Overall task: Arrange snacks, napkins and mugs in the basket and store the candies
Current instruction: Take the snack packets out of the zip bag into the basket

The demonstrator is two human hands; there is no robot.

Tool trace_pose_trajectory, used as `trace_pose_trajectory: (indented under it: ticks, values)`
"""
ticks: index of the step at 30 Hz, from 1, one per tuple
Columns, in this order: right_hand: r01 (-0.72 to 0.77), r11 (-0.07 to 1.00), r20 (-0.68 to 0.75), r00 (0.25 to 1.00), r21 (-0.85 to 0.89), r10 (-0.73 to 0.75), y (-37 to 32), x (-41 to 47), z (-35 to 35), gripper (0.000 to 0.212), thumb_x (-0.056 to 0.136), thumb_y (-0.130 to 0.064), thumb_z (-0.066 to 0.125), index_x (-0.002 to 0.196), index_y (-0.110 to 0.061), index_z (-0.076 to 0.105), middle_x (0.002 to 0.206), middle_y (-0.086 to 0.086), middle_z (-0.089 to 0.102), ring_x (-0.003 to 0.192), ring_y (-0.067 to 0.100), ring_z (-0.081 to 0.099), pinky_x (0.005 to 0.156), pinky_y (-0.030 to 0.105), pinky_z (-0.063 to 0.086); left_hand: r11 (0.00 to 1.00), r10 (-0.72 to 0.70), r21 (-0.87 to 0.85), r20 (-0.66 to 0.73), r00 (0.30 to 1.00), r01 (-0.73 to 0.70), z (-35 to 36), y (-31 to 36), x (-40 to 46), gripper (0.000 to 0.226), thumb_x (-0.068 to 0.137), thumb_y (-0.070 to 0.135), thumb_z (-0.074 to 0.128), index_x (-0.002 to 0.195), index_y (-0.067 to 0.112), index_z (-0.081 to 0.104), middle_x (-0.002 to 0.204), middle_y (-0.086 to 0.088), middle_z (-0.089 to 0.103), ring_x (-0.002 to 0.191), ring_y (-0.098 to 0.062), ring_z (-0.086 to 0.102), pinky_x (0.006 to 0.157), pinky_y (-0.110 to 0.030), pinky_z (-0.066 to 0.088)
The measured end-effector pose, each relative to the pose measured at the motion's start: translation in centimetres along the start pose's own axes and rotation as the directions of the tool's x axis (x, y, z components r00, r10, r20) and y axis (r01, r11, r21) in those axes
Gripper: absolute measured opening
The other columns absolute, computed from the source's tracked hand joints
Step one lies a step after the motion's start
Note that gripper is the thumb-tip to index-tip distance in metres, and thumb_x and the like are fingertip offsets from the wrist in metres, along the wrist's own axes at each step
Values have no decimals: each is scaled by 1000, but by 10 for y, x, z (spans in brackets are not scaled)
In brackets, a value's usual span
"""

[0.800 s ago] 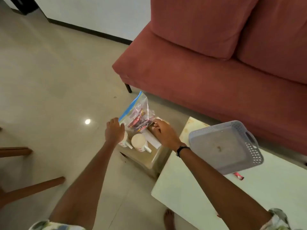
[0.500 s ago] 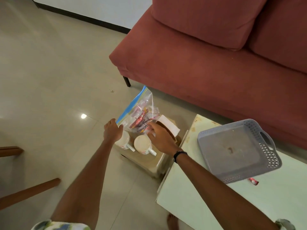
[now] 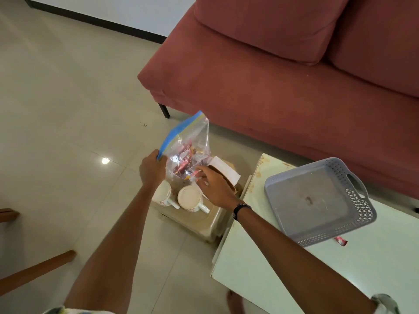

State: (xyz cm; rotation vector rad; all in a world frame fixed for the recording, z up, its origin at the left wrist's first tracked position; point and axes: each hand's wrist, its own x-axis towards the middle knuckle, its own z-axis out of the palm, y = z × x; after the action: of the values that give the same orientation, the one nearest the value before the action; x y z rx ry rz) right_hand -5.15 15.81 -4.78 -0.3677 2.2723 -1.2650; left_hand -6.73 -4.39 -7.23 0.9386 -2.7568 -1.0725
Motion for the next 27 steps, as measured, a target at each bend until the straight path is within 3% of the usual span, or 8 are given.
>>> trace_pose_trajectory:
  ticks: [4, 7, 11, 15, 19, 21, 24, 27]
  values:
    - [25, 1000, -54, 998, 12, -24, -9, 3, -13, 37, 97, -20, 45, 133, -16, 45, 126, 7, 60, 113, 21, 57, 97, 36, 47, 979, 188, -48, -156, 970, -198, -11, 50, -1, 18, 92, 17, 50, 79, 5, 50, 61, -9, 46, 55, -24, 41, 54, -34, 34]
    - [40, 997, -119, 992, 65, -32, -25, 2, -31, 33, 96, -17, 43, 129, -14, 49, 119, 5, 62, 101, 17, 59, 91, 33, 49, 945, 274, -117, -219, 936, -304, -24, 91, -7, 19, 90, 12, 49, 72, 7, 45, 57, -11, 43, 52, -23, 36, 52, -35, 31]
    - [89, 987, -241, 969, 134, -55, -60, -5, -72, 30, 100, -22, 41, 122, -8, 55, 114, 8, 63, 97, 14, 56, 85, 28, 45, 903, 404, -71, -193, 894, -423, -50, 148, -26, 21, 88, 11, 47, 69, 3, 45, 54, -10, 40, 53, -23, 32, 49, -33, 24]
    - [74, 952, -369, 928, 298, 43, -98, -23, -120, 47, 99, -41, 36, 97, -1, 62, 98, 19, 68, 91, 33, 64, 85, 47, 50, 815, 571, -8, -167, 804, -580, -62, 198, -70, 24, 89, 14, 51, 68, 4, 44, 55, -12, 43, 53, -21, 33, 46, -31, 25]
    - [-18, 850, -445, 846, 526, 293, -119, -56, -178, 54, 87, -60, 47, 58, -16, 61, 69, 8, 68, 71, 23, 65, 80, 40, 52, 718, 692, 6, -125, 711, -696, -54, 235, -134, 22, 89, 16, 59, 69, 9, 55, 56, -1, 45, 50, -17, 39, 44, -20, 19]
    - [-70, 841, -468, 804, 536, 365, -110, -80, -206, 43, 82, -53, 58, 63, -15, 64, 72, 6, 66, 76, 22, 66, 81, 38, 53, 646, 763, 71, -74, 642, -760, -40, 246, -166, 10, 86, 15, 60, 86, 7, 67, 62, -5, 60, 55, -25, 55, 45, -22, 29]
    - [-171, 871, -518, 746, 460, 419, -73, -124, -243, 27, 77, -26, 67, 85, -1, 69, 89, 14, 70, 86, 27, 66, 82, 39, 56, 572, 819, 97, -11, 574, -815, -15, 262, -221, 28, 80, 13, 64, 107, 15, 69, 88, -5, 75, 70, -26, 66, 52, -26, 46]
    - [-194, 811, -470, 731, 552, 495, -32, -183, -268, 23, 75, -11, 72, 87, 8, 67, 85, 16, 69, 71, 23, 66, 73, 35, 59, 547, 835, -1, 61, 546, -837, 10, 276, -282, 31, 86, 18, 59, 116, 15, 65, 82, -5, 73, 63, -25, 64, 53, -29, 50]
